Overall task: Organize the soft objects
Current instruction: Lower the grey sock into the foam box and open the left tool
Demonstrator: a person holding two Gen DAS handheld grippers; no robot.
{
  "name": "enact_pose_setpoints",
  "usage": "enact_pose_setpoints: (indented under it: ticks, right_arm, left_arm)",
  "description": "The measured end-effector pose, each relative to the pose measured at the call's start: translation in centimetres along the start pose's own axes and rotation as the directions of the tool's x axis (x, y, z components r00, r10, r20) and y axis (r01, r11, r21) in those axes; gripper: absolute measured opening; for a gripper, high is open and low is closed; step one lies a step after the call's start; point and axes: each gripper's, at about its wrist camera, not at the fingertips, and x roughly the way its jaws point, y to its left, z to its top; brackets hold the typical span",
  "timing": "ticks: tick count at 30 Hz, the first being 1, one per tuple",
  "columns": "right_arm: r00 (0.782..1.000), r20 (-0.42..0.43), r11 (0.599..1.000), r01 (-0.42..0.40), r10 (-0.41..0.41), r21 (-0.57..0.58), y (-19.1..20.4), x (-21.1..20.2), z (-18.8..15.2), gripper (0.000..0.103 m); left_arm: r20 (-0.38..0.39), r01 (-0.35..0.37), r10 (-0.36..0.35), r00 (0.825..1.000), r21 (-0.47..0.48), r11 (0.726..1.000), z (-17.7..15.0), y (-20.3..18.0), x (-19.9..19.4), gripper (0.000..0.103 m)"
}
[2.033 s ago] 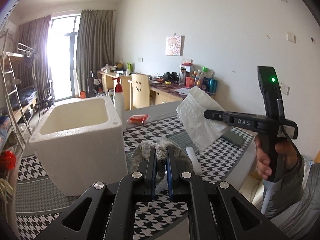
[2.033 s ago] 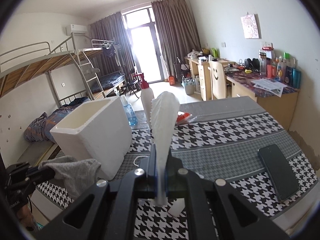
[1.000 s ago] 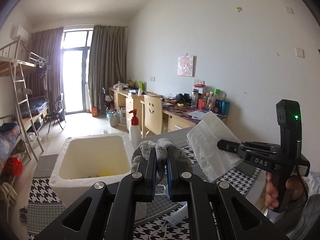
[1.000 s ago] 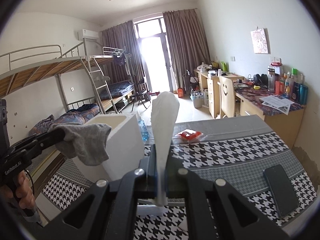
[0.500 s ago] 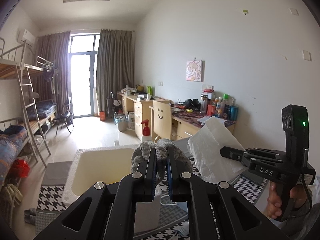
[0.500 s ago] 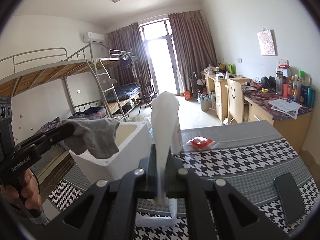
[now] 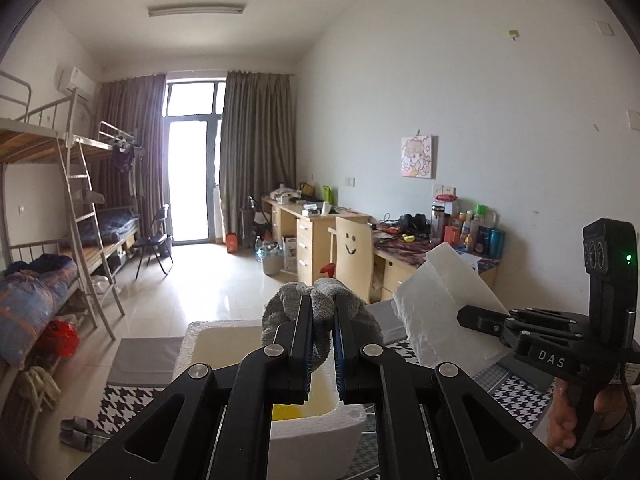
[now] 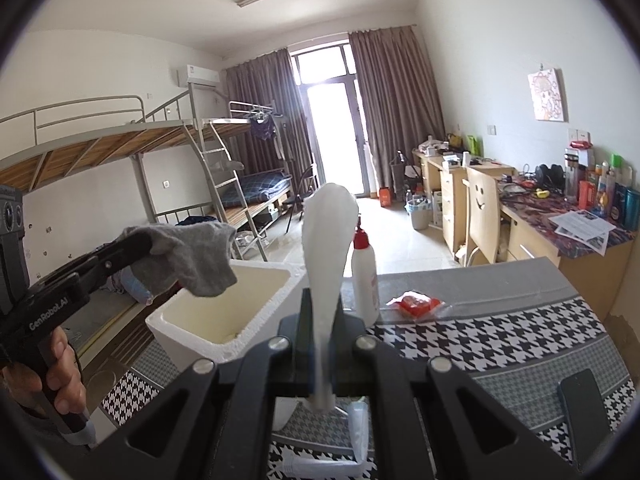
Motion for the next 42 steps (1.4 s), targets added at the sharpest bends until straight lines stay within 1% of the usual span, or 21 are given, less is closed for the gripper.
enact_pose_setpoints:
  ticks: [6, 14, 18, 25, 36, 37, 39, 40, 41, 42]
  right_arm:
    - [1.000, 0.007, 1.000, -0.023, 0.023, -0.013, 0.8, 0.5, 0.8, 0.008]
    - [0.998, 0.010, 0.998, -0.055, 0.056, -0.035, 2.0, 1.1, 1.2, 0.008]
    - [0.997, 0.000, 0.996, -0.077, 0.077, -0.034, 2.4, 1.8, 1.2, 0.008]
    - [0.996, -0.010, 0.995, -0.088, 0.088, -0.052, 3.1, 2.6, 1.5, 0.008]
    - [0.997, -0.026, 0.995, -0.075, 0.074, -0.060, 3.5, 3.7, 2.0, 0.008]
    - [0.997, -0.027, 0.996, -0.074, 0.072, -0.059, 3.5, 3.8, 2.0, 0.008]
    - [0.997, -0.031, 0.996, -0.071, 0.069, -0.059, 3.6, 4.0, 2.2, 0.008]
    - [0.997, -0.032, 0.996, -0.068, 0.066, -0.058, 3.7, 4.1, 2.2, 0.008]
    - [0.997, -0.034, 0.996, -0.067, 0.065, -0.060, 3.8, 4.2, 2.3, 0.008]
    - [0.997, -0.035, 0.996, -0.066, 0.064, -0.060, 3.8, 4.3, 2.4, 0.008]
  left_arm:
    - [0.002, -0.047, 0.047, 0.999, -0.002, 0.999, 0.4, 0.8, 0.8, 0.009]
    - [-0.029, -0.111, 0.110, 0.994, -0.031, 0.993, 0.1, 1.9, 2.5, 0.009]
    - [-0.053, -0.124, 0.122, 0.991, -0.038, 0.992, -0.2, 2.4, 3.3, 0.009]
    - [-0.121, -0.148, 0.140, 0.983, -0.055, 0.987, -1.1, 3.1, 5.0, 0.009]
    - [-0.187, -0.164, 0.151, 0.971, -0.059, 0.985, -1.7, 4.0, 6.5, 0.010]
    - [-0.196, -0.161, 0.147, 0.970, -0.056, 0.985, -1.8, 4.0, 6.6, 0.012]
    - [-0.206, -0.154, 0.140, 0.969, -0.056, 0.986, -1.9, 4.2, 6.8, 0.030]
    - [-0.204, -0.155, 0.140, 0.969, -0.059, 0.986, -1.9, 4.3, 6.7, 0.054]
    - [-0.198, -0.162, 0.146, 0.969, -0.066, 0.985, -2.0, 4.4, 6.6, 0.075]
    - [-0.186, -0.173, 0.157, 0.970, -0.074, 0.982, -2.0, 4.5, 6.4, 0.079]
